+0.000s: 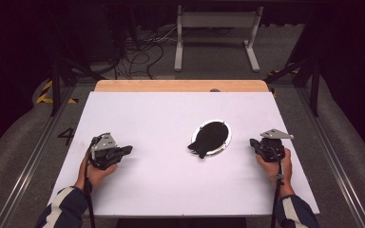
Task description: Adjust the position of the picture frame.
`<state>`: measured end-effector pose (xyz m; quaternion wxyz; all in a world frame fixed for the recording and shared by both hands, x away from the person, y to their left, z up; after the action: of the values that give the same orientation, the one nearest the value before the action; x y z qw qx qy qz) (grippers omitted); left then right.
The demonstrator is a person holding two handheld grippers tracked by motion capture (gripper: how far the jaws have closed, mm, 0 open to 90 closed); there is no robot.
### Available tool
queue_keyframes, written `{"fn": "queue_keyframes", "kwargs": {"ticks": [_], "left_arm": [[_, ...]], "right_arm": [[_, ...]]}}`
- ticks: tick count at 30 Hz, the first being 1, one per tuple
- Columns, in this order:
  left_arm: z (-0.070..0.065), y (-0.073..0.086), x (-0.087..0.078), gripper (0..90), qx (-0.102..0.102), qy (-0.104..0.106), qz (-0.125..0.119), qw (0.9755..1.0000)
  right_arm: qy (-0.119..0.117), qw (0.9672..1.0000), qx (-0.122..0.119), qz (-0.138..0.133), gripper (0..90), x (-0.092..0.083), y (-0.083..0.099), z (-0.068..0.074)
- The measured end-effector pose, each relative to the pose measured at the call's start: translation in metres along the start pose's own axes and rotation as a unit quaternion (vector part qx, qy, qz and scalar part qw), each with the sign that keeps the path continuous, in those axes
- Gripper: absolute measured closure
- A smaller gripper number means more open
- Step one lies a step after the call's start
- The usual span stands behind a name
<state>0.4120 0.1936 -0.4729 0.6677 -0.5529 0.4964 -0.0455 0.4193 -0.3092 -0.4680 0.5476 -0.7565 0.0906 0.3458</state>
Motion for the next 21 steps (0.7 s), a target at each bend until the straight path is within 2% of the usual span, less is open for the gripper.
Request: {"fn": "queue_keyframes", "kwargs": {"ticks": [2,5,8,10,11,13,15,16,18,19,21], "left_arm": [[-0.001,-0.004,0.006,89.9,0.004,0.005,0.007,1.0000],[-0.004,-0.015,0.018,89.9,0.004,0.015,0.000,0.9999],[-0.007,-0.023,0.029,89.9,0.006,0.027,0.003,0.9996],[-0.011,-0.029,0.036,89.9,0.007,0.039,0.003,0.9992],[-0.016,-0.032,0.040,89.9,0.013,0.042,0.000,0.9990],[-0.021,-0.036,0.045,89.9,0.016,0.049,0.003,0.9987],[-0.024,-0.037,0.048,89.8,0.015,0.054,0.004,0.9984],[-0.027,-0.039,0.051,89.7,0.020,0.058,0.005,0.9981],[-0.031,-0.040,0.055,89.7,0.025,0.061,0.009,0.9978],[-0.034,-0.041,0.059,89.6,0.031,0.062,0.012,0.9975],[-0.037,-0.040,0.063,89.5,0.027,0.064,0.017,0.9974]], "right_arm": [[-0.005,1.0000,0.004,-0.001,90.0,0.004,-0.004,0.001],[-0.015,0.9997,0.016,0.002,90.0,0.017,-0.016,0.000],[-0.028,0.9993,0.025,0.007,90.0,0.030,-0.027,0.001],[-0.030,0.9991,0.024,0.017,90.0,0.039,-0.033,0.004],[-0.035,0.9987,0.030,0.020,90.0,0.043,-0.034,0.005],[-0.040,0.9983,0.029,0.031,90.0,0.052,-0.038,0.008],[-0.036,0.9985,0.029,0.030,90.0,0.055,-0.040,0.009],[-0.039,0.9977,0.042,0.036,90.0,0.058,-0.044,0.008],[-0.039,0.9975,0.045,0.037,90.0,0.060,-0.045,0.008],[-0.050,0.9967,0.051,0.038,90.0,0.064,-0.048,0.009],[-0.047,0.9967,0.051,0.042,90.0,0.066,-0.052,0.012]]}}
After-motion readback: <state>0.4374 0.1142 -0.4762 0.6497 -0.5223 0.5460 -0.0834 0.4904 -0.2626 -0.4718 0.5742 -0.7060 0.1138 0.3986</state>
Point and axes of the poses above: each handheld gripper's, and its own axes: x roughly forward along the jaws, y roughly out of its underside, z roughly to its left, the point moved 3 cm from there along x, roughly forward along the jaws, and after that the axes turned 8 degrees about -x, right-handed, at the moved point
